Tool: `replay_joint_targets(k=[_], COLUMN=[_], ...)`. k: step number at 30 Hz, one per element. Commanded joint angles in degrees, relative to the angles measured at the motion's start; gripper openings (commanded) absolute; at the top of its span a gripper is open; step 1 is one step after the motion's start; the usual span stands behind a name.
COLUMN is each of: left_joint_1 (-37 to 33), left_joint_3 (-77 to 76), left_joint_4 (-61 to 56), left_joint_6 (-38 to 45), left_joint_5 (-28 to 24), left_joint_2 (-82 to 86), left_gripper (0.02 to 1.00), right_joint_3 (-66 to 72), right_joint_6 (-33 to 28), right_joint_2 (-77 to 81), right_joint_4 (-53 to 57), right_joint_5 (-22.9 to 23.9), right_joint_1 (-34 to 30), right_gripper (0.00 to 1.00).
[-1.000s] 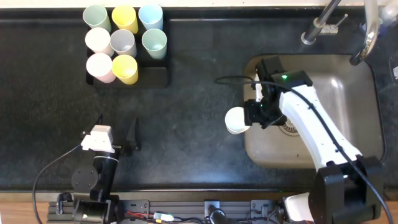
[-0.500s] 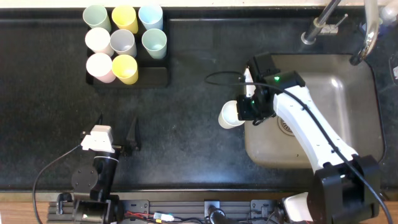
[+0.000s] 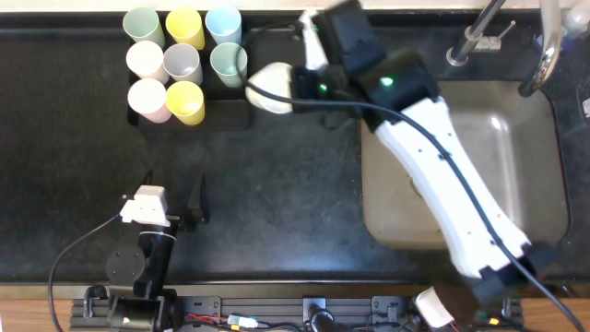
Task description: Store Cups
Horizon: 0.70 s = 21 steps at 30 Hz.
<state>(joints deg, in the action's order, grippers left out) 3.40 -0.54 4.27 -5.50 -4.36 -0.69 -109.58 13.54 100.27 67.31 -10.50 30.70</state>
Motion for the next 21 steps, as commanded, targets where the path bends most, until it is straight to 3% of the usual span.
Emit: replay_joint_targets(k=[1,21], left_joint_1=[0.4,0.4], left_joint_3=[0.1,0.1], left_joint_4=[0.1,0.1], left_joint_6=[1.2,1.2], left_joint_5=[-0.9,-0.9], left_joint_2=[0.5,0.5], left_gripper=[1.0,1.0], right_joint_3=[-10.1,-14.4], right_joint_6=[4.2,7.7], right_joint_2=[10.2,26.4], right_joint_4=[1.0,-0.3], right_joint_5=[1.8,5.1], right_joint_1=[3.4,8.0], right_gripper=[0.042,0.045])
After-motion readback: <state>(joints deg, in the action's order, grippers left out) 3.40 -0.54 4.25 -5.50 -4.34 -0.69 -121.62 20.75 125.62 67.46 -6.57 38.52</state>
